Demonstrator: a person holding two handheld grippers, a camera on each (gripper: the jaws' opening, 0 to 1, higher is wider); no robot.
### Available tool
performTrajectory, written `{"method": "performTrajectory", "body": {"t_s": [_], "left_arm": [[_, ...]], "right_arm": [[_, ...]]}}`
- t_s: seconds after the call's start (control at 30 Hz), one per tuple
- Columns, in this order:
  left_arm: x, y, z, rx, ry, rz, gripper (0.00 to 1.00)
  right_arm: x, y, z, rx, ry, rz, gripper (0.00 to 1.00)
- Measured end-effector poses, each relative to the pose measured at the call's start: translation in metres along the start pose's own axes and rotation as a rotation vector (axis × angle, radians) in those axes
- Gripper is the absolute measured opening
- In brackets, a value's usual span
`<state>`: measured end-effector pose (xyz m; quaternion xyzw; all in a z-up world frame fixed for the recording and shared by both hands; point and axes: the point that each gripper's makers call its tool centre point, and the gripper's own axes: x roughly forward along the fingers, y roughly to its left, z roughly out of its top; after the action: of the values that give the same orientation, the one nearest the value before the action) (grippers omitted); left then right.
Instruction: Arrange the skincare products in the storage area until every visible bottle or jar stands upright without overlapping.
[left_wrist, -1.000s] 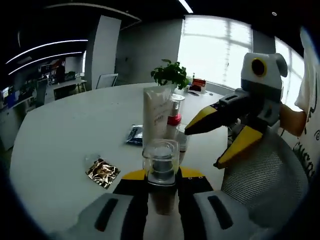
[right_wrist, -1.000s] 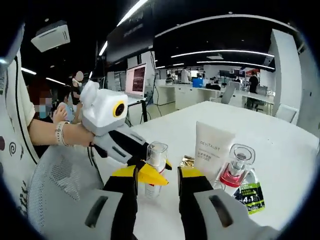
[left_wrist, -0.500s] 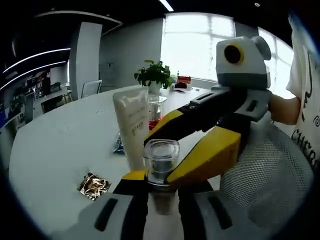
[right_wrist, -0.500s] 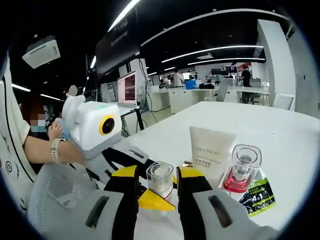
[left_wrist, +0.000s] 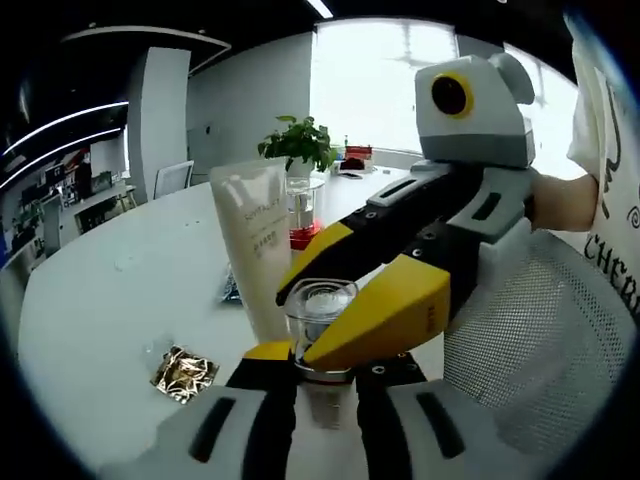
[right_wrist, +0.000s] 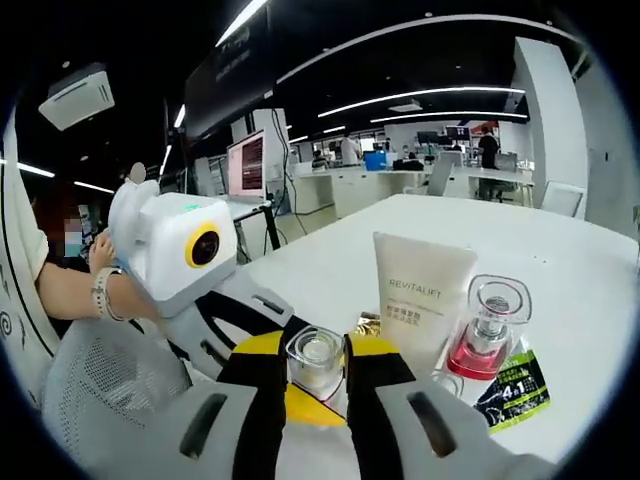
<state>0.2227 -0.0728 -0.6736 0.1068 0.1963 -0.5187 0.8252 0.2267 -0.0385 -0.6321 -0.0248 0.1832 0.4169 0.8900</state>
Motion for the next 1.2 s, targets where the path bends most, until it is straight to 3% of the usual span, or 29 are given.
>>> {"method": "performTrajectory", "body": {"t_s": [0.5,0.67,1.2], "left_arm": [[0.006,0.005,-0.010,0.036,0.012,0.020,0.18],[0.008,0.005,-0.031,0.054,0.107,0.013,0.20],[0.006,0.010,-0.040,0.057,0.135,0.020,0.17]], "right_arm": [[0.005,-0.001,-0.009,-0.092,-0.012,-0.041,0.21],[0.005,-0.003,-0.010,-0.108,-0.007,-0.053,0.21],[0.008,-0.006,-0.016,-0.118,0.020,-0.065,0.22]]}}
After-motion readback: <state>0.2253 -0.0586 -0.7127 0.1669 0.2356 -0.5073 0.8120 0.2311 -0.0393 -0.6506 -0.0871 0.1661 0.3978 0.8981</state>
